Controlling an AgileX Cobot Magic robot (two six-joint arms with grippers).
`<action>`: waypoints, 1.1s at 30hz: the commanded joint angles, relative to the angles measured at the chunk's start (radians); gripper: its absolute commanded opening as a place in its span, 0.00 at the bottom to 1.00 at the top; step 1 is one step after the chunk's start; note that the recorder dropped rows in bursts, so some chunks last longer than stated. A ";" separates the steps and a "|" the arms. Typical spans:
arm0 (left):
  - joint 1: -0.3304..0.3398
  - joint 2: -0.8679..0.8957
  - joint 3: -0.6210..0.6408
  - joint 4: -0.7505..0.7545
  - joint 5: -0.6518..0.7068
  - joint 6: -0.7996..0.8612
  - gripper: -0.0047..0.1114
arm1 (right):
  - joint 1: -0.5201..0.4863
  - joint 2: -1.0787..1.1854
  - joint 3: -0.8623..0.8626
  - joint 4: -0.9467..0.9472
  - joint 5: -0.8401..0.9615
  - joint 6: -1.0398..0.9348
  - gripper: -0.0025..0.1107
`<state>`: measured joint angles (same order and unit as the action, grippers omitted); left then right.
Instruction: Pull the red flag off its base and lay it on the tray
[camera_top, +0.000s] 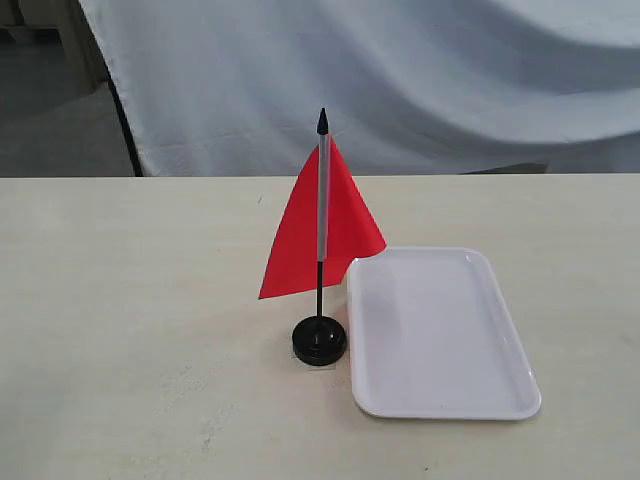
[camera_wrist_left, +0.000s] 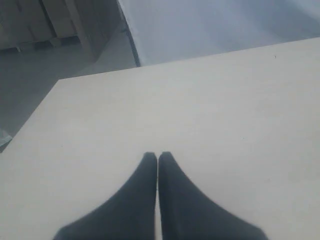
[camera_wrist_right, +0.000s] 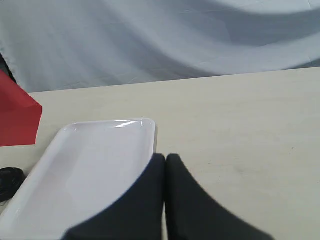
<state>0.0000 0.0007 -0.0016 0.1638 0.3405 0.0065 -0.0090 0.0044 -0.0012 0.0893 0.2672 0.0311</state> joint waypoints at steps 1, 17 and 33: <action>0.001 -0.001 0.002 -0.006 0.001 -0.007 0.05 | 0.002 -0.004 0.001 -0.008 0.002 -0.001 0.03; 0.001 -0.001 0.002 -0.006 0.001 -0.007 0.05 | 0.002 -0.004 0.001 0.044 -0.452 0.010 0.03; 0.001 -0.001 0.002 -0.006 0.001 -0.007 0.05 | 0.002 -0.004 0.001 0.041 -0.522 0.605 0.03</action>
<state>0.0000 0.0007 -0.0016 0.1638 0.3405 0.0065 -0.0090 0.0044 -0.0012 0.1387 -0.3552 0.6206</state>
